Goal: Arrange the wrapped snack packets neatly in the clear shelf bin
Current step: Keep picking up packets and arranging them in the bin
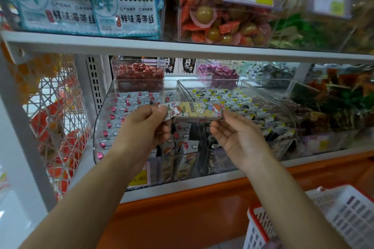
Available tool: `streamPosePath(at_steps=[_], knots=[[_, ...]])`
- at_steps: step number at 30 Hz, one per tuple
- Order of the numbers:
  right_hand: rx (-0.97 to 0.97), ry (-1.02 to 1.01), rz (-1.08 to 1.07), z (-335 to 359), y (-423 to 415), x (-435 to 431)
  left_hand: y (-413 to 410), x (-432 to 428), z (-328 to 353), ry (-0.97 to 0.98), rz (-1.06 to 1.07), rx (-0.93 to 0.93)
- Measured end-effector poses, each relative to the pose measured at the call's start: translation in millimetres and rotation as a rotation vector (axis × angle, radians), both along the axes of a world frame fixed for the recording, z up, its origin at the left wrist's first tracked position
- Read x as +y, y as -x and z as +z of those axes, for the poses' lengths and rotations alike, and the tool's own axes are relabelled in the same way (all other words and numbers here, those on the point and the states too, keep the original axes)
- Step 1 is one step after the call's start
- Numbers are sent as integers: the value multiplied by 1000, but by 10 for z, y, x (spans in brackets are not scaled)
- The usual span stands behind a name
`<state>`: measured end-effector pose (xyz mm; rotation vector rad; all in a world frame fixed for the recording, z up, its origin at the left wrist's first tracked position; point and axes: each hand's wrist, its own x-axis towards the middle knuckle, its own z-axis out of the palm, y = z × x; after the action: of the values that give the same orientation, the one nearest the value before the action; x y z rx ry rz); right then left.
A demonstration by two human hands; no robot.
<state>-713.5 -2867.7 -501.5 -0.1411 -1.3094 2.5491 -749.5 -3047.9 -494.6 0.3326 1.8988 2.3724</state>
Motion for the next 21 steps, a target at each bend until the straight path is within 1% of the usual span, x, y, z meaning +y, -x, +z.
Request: streamPosePath(at_steps=[2, 4, 6, 9, 13, 16, 17, 19, 21], knots=[[-23, 42, -6, -5, 8, 1, -19, 18, 34, -140, -106, -80], [-28, 31, -17, -17, 13, 5, -32, 31, 51, -227, -181, -121], [-8, -38, -54, -35, 21, 10, -33, 33, 48, -187, -194, -89], [75, -181, -143, -53, 18, 31, -20, 24, 28, -25, -137, 1], [130, -268, -169, -49, 12, 48, -5, 25, 12, -62, -151, -32], [136, -197, -115, -50, 14, 20, 12, 21, 5, -65, -91, -7], [148, -222, -108, -51, 13, 10, 20, 14, 9, -64, -80, -2], [175, -339, -139, -77, 26, 4, 30, -4, 14, -48, -84, 3], [203, -421, -165, -94, 38, 6, 33, -13, 14, 8, -81, 24]])
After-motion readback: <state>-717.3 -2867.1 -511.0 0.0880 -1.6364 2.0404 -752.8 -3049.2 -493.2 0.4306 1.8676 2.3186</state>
